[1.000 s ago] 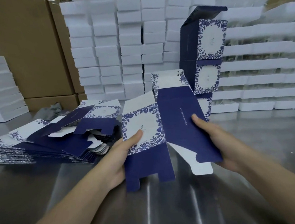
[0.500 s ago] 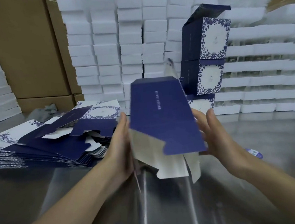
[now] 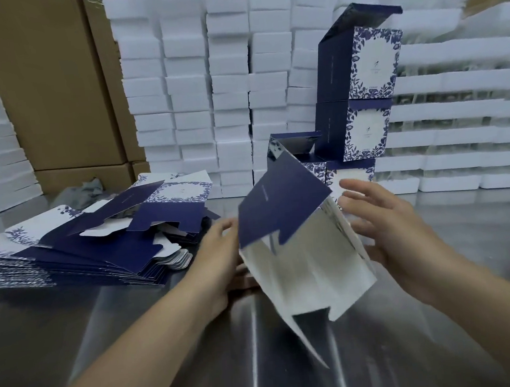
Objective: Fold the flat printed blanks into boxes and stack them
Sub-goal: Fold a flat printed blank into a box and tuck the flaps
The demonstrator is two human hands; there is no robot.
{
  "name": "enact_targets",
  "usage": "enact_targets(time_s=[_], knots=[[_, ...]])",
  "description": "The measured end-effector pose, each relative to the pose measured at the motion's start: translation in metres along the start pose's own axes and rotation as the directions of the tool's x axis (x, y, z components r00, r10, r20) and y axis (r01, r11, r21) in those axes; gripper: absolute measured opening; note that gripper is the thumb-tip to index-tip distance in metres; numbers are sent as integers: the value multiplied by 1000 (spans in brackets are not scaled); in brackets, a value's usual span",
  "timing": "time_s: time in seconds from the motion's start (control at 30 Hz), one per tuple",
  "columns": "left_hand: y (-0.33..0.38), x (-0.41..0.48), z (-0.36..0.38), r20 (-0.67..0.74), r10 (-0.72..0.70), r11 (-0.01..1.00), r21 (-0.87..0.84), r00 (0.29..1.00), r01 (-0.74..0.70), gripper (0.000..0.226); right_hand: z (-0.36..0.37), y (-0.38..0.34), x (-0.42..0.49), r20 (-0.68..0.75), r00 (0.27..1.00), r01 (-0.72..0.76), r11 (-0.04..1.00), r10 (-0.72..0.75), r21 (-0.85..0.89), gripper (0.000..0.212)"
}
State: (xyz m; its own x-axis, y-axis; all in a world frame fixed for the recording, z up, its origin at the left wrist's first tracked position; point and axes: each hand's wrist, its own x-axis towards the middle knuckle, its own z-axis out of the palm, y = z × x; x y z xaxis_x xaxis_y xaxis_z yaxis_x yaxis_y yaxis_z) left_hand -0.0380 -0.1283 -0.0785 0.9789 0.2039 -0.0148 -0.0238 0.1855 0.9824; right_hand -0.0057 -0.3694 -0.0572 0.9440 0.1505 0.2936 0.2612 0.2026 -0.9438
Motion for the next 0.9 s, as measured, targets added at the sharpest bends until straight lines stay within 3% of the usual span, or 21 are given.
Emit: enact_targets(time_s=[0.1, 0.17, 0.23, 0.33, 0.47, 0.63, 0.7, 0.83, 0.9], knots=[[0, 6, -4, -74, 47, 991, 126, 996, -37, 26, -6, 1, 3, -42, 998, -37, 999, 38, 22, 22], [6, 7, -6, -95, -18, 999, 25, 995, 20, 25, -7, -1, 4, -32, 999, -28, 998, 29, 50, 23], [11, 12, -8, -143, -106, 985, -151, 984, 84, 53, -9, -2, 6, -1, 1000, 4, 995, -3, 97, 23], [15, 13, -9, -88, -120, 965, -246, 989, 95, 66, -10, -2, 9, 79, 996, 23, 986, -36, 166, 32], [13, 4, -4, 31, -51, 950, -308, 998, 58, 53, -4, 4, 2, 309, 951, 47, 997, -24, -69, 48], [2, 1, 1, 23, 54, 938, -344, 998, -43, 51, 4, 14, -11, 510, 860, 162, 956, -16, -243, 92], [3, 2, 2, 34, 79, 946, -317, 996, -64, 59, 9, 17, -16, 499, 866, 215, 929, -38, -301, 101], [6, -3, 7, 5, 97, 957, -276, 995, -92, 84, 16, 24, -20, 413, 897, 294, 909, -156, -295, 93], [12, -1, 11, 78, 142, 983, -126, 987, -132, 77, 16, 25, -18, 354, 913, 312, 907, -204, -281, 92]])
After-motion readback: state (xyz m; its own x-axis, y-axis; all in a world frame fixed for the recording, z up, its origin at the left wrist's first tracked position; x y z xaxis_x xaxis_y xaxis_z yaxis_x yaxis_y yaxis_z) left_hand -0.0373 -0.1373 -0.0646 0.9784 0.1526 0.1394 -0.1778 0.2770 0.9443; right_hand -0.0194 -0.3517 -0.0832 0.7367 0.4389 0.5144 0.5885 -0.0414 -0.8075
